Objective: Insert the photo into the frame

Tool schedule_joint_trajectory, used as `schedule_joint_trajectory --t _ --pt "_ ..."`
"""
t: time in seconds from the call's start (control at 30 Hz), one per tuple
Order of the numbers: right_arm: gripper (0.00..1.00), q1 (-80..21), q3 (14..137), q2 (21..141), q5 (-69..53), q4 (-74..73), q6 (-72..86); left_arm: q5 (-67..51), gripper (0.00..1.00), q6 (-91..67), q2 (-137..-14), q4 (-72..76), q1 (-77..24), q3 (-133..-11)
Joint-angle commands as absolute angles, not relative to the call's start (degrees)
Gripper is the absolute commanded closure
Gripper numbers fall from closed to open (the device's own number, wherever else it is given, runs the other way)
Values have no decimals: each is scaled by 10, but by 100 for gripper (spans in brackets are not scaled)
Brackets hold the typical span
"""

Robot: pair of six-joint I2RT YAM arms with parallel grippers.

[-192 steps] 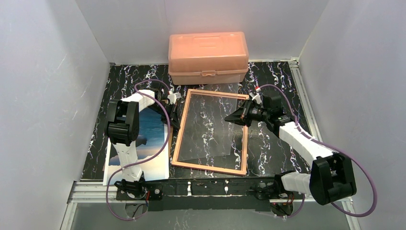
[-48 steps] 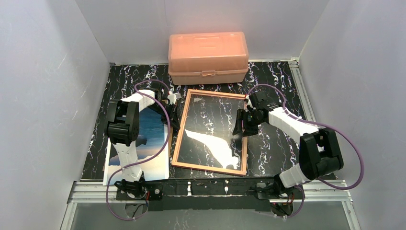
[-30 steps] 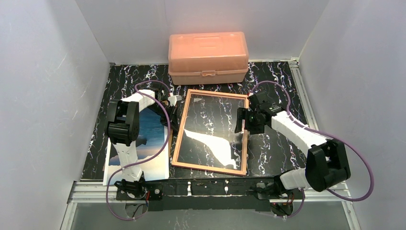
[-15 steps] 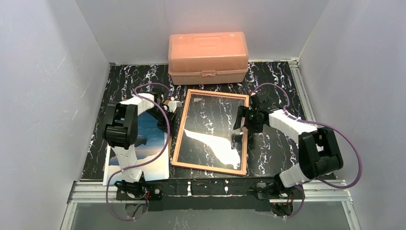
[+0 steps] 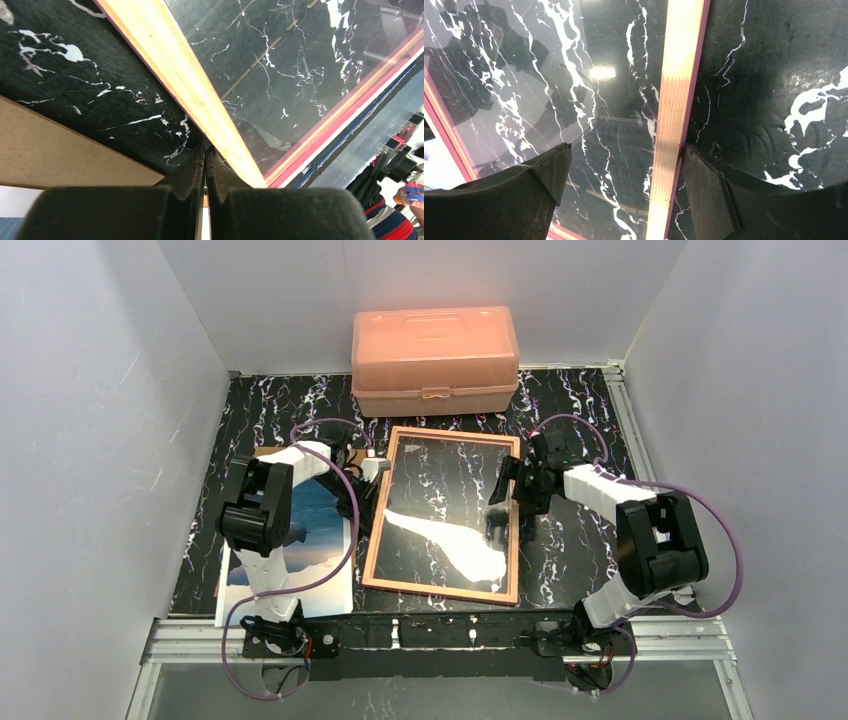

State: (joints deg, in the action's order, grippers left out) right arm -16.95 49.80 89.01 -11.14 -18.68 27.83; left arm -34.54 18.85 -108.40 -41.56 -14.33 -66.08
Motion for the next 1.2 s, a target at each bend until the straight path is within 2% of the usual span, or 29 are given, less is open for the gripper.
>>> schedule_joint_trajectory --t 0.0,0.23,0.47,0.63,0.77,0.8,0.9,0.93,1.07,1.1,1.17 --pt "12 -154 521 913 -146 -161 271 -343 100 191 -1067 -409 -155 -641" --pt "12 -151 551 918 -145 -159 280 -356 100 187 -1066 -409 -164 -637" --pt "12 -161 576 831 -30 -206 284 -358 100 206 -1019 -515 -133 -712" --pt "12 -288 629 800 75 -241 307 -349 77 244 -967 -633 -42 -834" --pt "12 -437 703 856 107 -233 342 -303 30 281 -937 -708 60 -915" --pt "12 -472 722 877 114 -224 347 -286 23 293 -931 -719 84 -925" --pt "13 -565 797 957 116 -206 356 -252 14 333 -919 -751 169 -935" --pt "13 -587 824 987 114 -202 358 -242 5 345 -919 -759 199 -932" --pt "16 -638 930 1097 94 -191 368 -223 2 374 -934 -753 309 -900" --pt "16 -644 951 1122 84 -190 371 -218 3 375 -939 -742 328 -891" --pt "17 -651 982 1164 67 -191 376 -206 15 376 -950 -717 363 -867"
